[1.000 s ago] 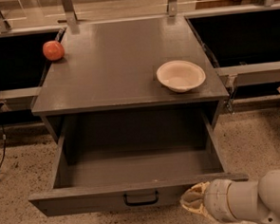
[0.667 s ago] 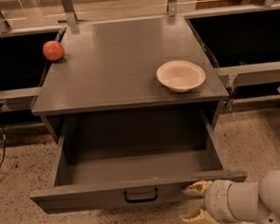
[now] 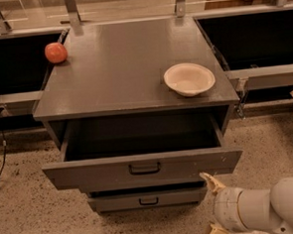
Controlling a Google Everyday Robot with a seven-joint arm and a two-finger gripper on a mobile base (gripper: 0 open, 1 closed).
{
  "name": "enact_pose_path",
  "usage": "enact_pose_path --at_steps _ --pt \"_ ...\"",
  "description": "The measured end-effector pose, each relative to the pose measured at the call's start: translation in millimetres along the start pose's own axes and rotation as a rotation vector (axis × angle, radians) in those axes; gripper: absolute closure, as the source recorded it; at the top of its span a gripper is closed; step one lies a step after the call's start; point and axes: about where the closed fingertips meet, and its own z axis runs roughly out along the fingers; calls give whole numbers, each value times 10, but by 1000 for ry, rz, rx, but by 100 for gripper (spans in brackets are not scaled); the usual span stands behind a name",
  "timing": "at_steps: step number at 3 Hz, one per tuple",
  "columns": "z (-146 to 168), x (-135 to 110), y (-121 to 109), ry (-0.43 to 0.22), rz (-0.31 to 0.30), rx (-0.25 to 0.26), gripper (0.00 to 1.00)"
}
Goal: Close top drawer
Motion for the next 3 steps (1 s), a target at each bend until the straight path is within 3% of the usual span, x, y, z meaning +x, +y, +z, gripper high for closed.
enact_pose_path --at_steps 1,3 --pt "35 10 -13 -9 -10 -10 18" --pt "281 -68 -280 -64 -36 -9 65"
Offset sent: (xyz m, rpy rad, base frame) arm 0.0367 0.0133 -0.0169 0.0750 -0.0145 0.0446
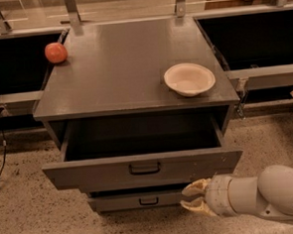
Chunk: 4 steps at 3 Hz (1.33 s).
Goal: Close top drawer
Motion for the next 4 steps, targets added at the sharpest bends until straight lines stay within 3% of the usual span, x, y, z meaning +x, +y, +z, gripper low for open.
enact_pose_path --at_steps 1,2,4 --pt "118 -63 -200 -35 -48 19 88" --pt "196 -140 -383 -66 -91 45 100" --pt "198 -142 -390 -67 -93 46 58"
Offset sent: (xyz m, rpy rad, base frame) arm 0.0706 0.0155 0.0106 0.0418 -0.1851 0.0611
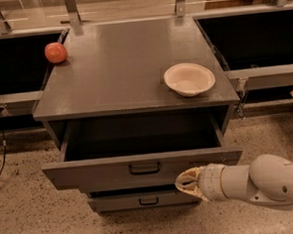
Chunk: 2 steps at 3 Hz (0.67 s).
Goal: Close top drawer
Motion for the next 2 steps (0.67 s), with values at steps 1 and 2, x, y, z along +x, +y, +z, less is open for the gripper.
enact_pose_path --at_steps 1,2 --pt "0 0 0 0 0 0 27" --pt "1 0 0 0 0 0 4"
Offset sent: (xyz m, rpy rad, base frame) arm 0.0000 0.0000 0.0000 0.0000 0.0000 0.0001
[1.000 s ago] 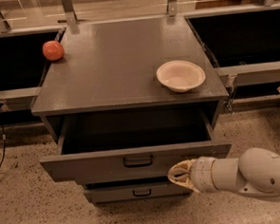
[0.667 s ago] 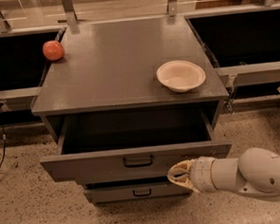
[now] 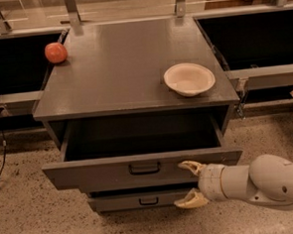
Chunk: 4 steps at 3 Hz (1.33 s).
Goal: Close top drawer
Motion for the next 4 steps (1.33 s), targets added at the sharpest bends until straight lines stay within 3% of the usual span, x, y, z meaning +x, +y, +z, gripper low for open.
enact_pose_path --at_steps 2,3,4 --pt "0 0 0 0 0 0 0" --pt "-119 -79 -36 7 -4 -11 15" --pt "-232 -96 -184 20 -17 -6 38"
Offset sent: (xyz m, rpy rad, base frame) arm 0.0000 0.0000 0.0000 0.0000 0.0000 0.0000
